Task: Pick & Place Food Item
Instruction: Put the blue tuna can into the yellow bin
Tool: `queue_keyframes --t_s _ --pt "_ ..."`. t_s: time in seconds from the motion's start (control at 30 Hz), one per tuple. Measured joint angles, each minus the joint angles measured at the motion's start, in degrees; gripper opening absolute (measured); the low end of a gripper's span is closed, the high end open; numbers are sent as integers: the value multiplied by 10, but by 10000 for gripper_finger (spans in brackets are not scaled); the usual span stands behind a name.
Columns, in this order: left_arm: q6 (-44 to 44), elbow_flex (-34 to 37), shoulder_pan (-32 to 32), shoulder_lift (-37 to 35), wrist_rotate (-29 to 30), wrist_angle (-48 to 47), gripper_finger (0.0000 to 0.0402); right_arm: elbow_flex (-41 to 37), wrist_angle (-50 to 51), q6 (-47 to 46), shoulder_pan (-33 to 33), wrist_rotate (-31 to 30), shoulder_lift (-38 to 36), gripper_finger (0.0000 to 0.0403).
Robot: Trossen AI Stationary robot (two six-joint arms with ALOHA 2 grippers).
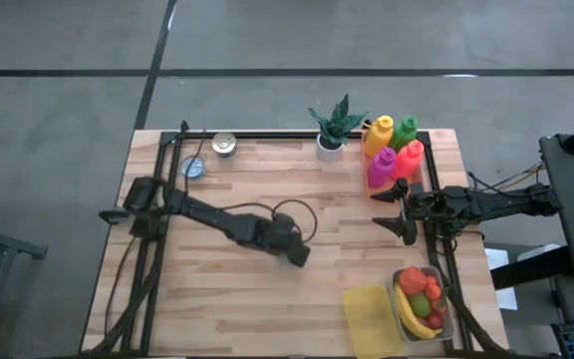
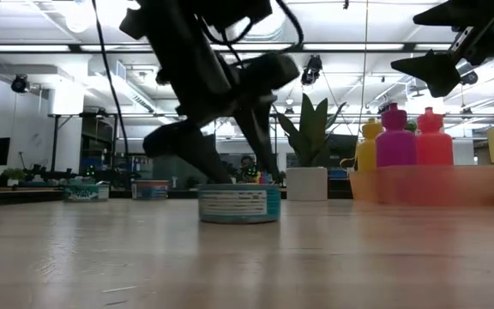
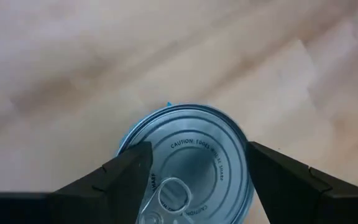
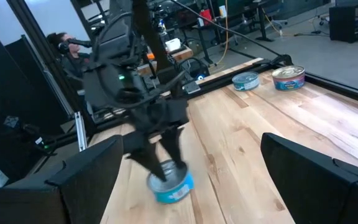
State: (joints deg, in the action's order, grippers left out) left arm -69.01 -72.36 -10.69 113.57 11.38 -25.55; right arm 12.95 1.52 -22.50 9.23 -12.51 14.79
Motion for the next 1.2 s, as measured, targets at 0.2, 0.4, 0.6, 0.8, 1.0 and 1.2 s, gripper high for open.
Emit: queue_keyframes --t_s 0.2,0.4,0.6,0.8,1.0,1.2 --pt "56 3 50 -15 20 -55 275 0 0 0 0 0 1 378" --pt "75 3 68 -23 11 -65 275 0 0 0 0 0 2 378" --pt "70 7 66 -70 -21 -94 275 0 0 0 0 0 3 378" --pt "21 8 63 -168 -20 -187 275 0 0 0 0 0 3 378" --pt "15 9 62 -222 -19 -195 275 0 0 0 0 0 3 378" --pt "46 9 63 -229 -25 -196 275 0 0 0 0 0 3 378"
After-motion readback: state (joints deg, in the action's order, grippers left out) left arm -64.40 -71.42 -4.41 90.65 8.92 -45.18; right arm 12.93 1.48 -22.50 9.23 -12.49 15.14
